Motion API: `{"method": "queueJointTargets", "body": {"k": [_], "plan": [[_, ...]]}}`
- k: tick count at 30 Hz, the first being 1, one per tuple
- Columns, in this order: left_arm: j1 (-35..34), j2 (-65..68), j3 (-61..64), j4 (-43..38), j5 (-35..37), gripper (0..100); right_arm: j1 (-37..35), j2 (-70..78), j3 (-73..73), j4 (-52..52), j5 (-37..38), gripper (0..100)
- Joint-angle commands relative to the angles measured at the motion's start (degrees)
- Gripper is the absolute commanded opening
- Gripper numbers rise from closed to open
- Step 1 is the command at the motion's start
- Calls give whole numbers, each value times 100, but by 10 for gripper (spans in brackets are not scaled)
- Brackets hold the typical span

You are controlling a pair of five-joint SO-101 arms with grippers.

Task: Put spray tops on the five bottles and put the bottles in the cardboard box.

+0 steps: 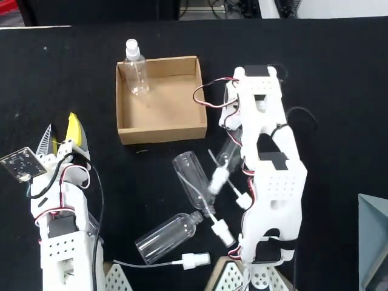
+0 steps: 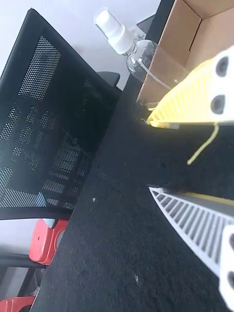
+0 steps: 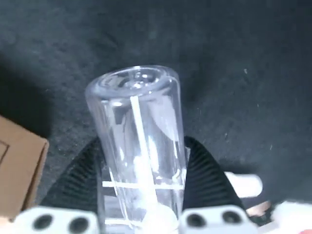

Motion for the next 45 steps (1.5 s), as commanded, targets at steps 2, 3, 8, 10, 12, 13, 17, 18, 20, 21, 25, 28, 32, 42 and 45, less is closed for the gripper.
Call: {"method": "queueJointTargets", "body": {"k": [2, 3, 8, 10, 12, 13, 17, 18, 20, 21, 25, 28, 32, 42, 45], "plan": [[-31, -70, 145, 26, -44, 185, -123, -110, -330, 149, -695, 18], [-31, -70, 145, 26, -44, 185, -123, -110, -330, 158, -738, 18], [-31, -70, 145, 26, -44, 185, -105, -391, -497, 281, -747, 18], [-31, -70, 145, 26, -44, 185, -70, -708, -470, 281, -747, 18], [-31, -70, 145, 26, -44, 185, -35, -1077, -391, 281, -747, 18], [-31, -70, 145, 26, -44, 185, -35, -1253, -347, 281, -747, 18], [-31, -70, 145, 26, -44, 185, -44, -1859, -110, 273, -747, 18], [-31, -70, 145, 26, -44, 185, -62, -1974, -48, 273, -747, 18], [-31, -70, 145, 26, -44, 185, -62, -2202, 57, 273, -756, 18], [-31, -70, 145, 26, -44, 185, -62, -2308, 92, 264, -756, 18], [-31, -70, 145, 26, -44, 185, -62, -2677, 321, 264, -756, 18], [-31, -70, 145, 26, -44, 185, -62, -2897, 488, 264, -765, 18], [-31, -70, 145, 26, -44, 185, -62, -3125, 831, 264, -1371, 18], [-31, -70, 145, 26, -44, 185, -26, -3160, 1727, 264, -2101, 23], [-31, -62, 145, 26, -44, 185, -18, -3160, 1991, 114, -2215, 23]]}}
